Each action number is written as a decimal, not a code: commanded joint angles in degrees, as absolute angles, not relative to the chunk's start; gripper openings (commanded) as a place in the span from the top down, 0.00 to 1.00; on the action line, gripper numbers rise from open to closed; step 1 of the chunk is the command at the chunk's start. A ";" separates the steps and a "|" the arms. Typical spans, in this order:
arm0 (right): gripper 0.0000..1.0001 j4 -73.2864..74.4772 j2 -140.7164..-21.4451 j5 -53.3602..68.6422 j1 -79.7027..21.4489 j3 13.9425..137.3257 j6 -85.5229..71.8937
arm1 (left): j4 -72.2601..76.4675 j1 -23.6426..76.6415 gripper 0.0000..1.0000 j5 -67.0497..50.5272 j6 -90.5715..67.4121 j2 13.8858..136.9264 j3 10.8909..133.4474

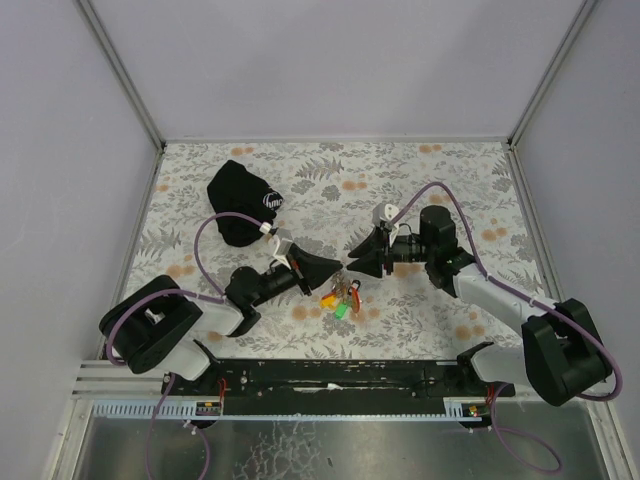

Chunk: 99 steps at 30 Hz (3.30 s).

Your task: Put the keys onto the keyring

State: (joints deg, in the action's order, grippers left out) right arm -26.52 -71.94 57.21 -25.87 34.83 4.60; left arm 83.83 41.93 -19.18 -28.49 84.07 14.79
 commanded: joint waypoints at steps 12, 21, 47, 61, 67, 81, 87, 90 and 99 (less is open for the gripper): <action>0.66 -31.55 -76.11 66.49 -25.77 39.17 4.27 | 90.88 41.51 1.00 -21.85 -29.48 85.23 16.59; 0.78 -31.08 -77.65 68.59 -25.83 40.16 3.66 | 90.97 41.50 1.00 -22.40 -29.70 84.73 16.55; 1.00 -20.72 -77.72 68.13 -25.86 43.36 8.18 | 90.33 41.19 1.00 -22.86 -30.01 83.54 15.88; 1.00 18.99 -75.48 44.60 -34.58 59.66 26.15 | 57.49 39.66 0.74 -24.67 -19.70 68.76 18.50; 1.00 27.63 -76.83 37.76 -38.10 65.38 28.65 | 52.76 36.84 0.72 -32.02 -17.59 69.06 20.29; 1.00 33.76 -80.48 34.98 -41.16 70.65 30.42 | 50.28 35.16 0.75 -42.43 -14.35 71.80 22.96; 1.00 33.75 -80.93 35.59 -41.77 71.01 30.56 | 51.31 35.12 0.76 -43.96 -14.48 73.70 23.62; 1.00 34.07 -81.37 35.53 -42.04 71.30 30.65 | 52.25 35.16 0.78 -44.42 -14.76 74.71 23.92; 1.00 34.65 -82.24 35.54 -42.54 71.66 30.91 | 53.36 35.16 0.84 -46.01 -15.16 75.46 24.49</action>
State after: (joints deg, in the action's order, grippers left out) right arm 34.06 -81.97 35.14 -41.69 68.97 30.09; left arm 50.48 35.55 -43.81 -15.68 74.96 22.94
